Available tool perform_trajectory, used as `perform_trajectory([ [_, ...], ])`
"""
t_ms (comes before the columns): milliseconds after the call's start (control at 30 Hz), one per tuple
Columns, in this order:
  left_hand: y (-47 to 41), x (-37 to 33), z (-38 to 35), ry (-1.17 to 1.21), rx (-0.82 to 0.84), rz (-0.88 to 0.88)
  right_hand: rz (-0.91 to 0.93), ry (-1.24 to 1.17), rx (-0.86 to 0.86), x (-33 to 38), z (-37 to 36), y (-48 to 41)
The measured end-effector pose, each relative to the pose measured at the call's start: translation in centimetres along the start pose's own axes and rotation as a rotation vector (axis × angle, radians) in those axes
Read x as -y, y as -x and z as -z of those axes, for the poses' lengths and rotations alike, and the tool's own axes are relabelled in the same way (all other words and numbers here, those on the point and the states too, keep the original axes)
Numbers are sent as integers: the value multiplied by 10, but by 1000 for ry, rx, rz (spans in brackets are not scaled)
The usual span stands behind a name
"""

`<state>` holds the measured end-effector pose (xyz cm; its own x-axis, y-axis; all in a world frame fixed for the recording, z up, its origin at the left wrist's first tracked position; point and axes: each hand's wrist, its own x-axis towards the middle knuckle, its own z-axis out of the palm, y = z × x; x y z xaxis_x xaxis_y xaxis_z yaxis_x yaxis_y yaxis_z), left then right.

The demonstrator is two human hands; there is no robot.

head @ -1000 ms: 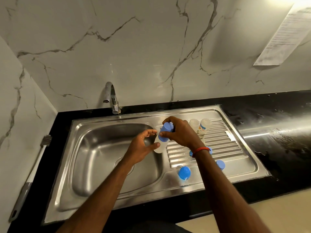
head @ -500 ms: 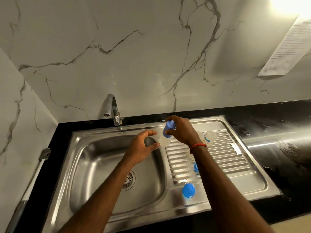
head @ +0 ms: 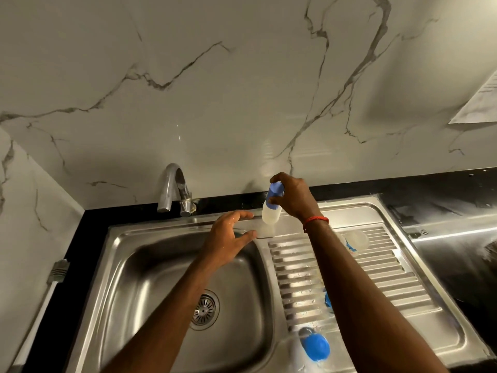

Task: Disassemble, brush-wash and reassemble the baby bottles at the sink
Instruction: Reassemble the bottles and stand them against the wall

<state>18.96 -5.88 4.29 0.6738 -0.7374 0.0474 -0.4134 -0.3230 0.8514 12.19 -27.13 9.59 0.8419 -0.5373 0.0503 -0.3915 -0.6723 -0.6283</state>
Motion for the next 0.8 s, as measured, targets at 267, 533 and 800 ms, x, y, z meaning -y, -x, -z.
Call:
perform_trajectory([
  [267,-16,12,-1,-15,11,13,11,-16,-64,-9,-16,-36],
  [533,-27,20,-1,-49,11,34,16,16,-93,-11,-32,-67],
  [800,-30,22,-3,-118,13,-11,12,36,-126,-12,-32,-79],
])
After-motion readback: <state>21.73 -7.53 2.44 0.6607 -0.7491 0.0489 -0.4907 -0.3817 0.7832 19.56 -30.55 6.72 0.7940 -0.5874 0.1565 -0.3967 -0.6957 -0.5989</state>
